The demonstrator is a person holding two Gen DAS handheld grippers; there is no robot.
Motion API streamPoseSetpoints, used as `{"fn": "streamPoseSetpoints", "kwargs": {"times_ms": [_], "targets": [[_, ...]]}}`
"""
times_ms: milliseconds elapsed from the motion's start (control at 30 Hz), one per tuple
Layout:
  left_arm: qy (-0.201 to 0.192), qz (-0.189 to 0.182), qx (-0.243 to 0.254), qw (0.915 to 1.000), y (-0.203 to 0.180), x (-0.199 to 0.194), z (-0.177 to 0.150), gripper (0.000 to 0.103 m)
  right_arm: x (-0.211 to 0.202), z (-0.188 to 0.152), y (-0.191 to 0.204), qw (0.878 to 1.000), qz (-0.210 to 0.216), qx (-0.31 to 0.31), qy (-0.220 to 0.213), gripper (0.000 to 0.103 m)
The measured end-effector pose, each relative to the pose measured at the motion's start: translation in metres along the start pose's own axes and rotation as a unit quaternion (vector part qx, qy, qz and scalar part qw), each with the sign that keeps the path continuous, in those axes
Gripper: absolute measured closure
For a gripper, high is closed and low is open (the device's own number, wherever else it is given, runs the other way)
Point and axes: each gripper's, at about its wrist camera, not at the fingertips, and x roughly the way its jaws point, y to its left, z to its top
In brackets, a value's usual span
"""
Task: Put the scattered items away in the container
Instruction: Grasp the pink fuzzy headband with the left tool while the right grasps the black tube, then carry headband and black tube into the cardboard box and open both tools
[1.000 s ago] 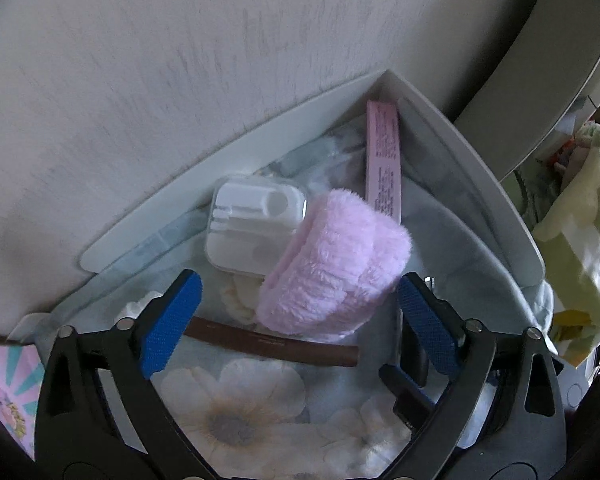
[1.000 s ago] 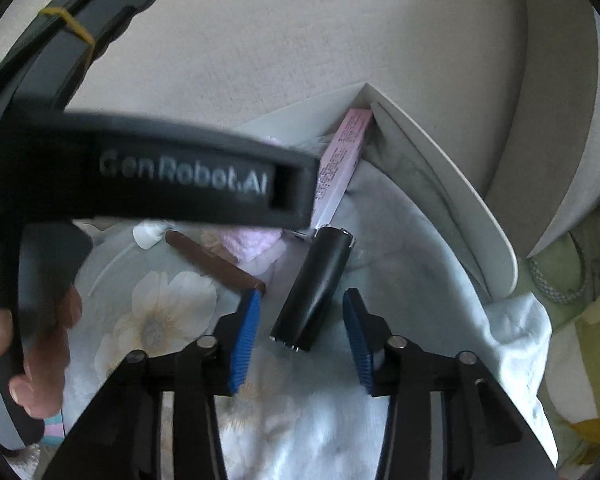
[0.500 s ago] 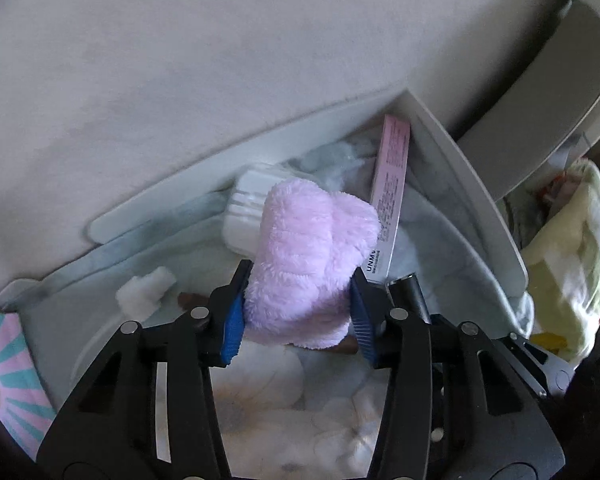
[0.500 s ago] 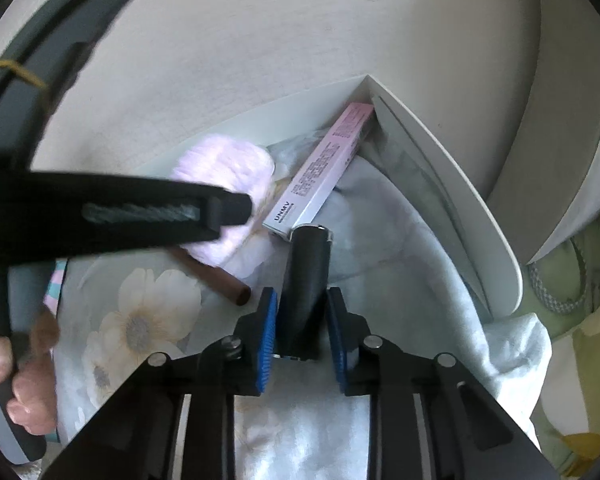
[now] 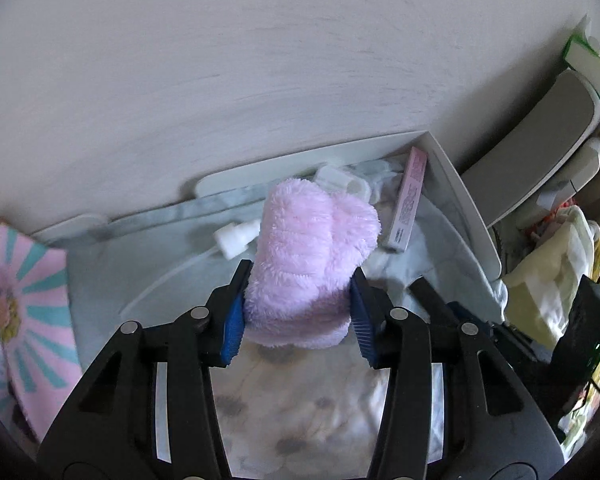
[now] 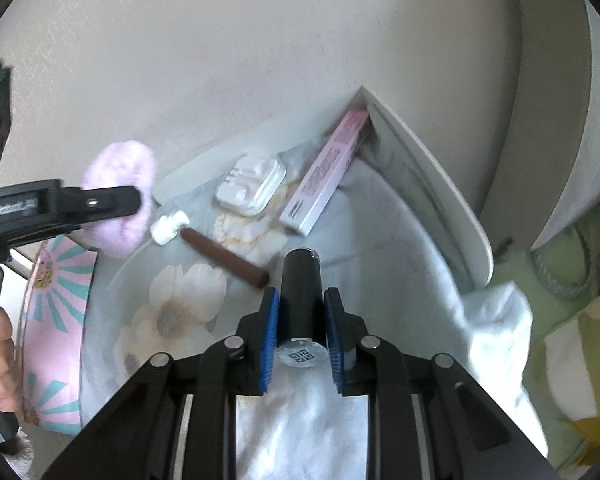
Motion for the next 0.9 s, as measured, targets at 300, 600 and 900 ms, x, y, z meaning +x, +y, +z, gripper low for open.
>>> {"fn": "streamPoseSetpoints", "kwargs": {"times_ms": [300,600,900], "targets": [[-0.036,0.025,-0.032,0.9985,0.046,-0.066,-0.038,0.061,-0.036,0.011,0.038,0.999,0.045,-0.021,-0.021,0.082],[-0.071,0.1,-0.121,0.9851,0.147,-0.163,-0.098,0.061,-0.076,0.032,0.155,0.978,0.181,-0.099,-0.044,0.082],[-0.064,0.137,-0.239,0.9591,0.238,-0.197,-0.171,0.061,-0.059,0.004,0.296,0.936,0.28,-0.215,0.005,0.082]]}}
